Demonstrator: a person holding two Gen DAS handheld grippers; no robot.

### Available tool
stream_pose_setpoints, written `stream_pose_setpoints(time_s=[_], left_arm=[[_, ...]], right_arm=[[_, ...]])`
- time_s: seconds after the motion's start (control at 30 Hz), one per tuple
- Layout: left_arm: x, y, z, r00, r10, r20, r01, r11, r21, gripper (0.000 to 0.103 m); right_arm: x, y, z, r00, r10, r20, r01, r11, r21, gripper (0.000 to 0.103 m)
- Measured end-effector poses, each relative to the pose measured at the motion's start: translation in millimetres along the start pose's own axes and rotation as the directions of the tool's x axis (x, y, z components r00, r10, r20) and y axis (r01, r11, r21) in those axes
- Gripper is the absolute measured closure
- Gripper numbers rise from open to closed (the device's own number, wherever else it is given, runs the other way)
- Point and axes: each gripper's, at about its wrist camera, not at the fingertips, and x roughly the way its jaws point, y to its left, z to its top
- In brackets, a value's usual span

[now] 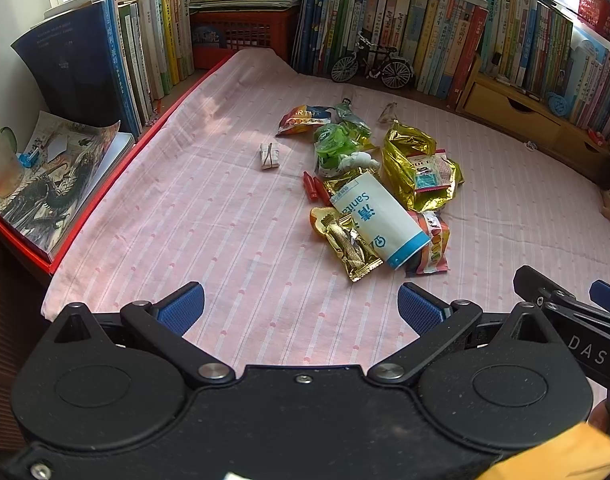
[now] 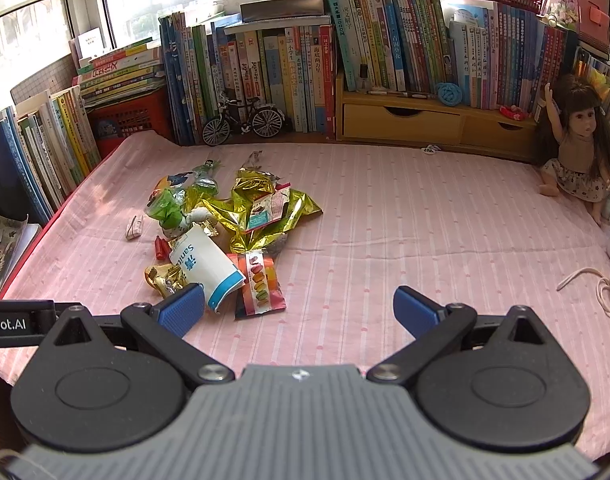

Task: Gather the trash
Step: 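Move both tools toward the pile of wrappers on the bed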

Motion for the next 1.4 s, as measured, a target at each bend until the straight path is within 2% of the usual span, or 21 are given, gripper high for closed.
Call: stream_pose_setpoints(time_s=[0.93,1.2,1.4], left_arm=[[-1,2,-2,1.0,-0.006,-0.001,0.006,1.0,-0.004,0.0],[-5,-4,-7,1.0,-0.002,0.006,0.002,1.0,0.004,0.0],[-1,0,-4,1.0,-0.002,0.022,0.003,1.0,-0.012,0.001]], right_arm=[[-5,0,-2,1.0,0.014,0.009,-0.014,1.0,-0.005,0.0],[-11,-1,-1,0.998,0.043,0.041,-0.043,0.999,-0.014,0.0],[-14,-6,0,0.998,0.028,0.061,-0.029,0.999,0.016,0.0]])
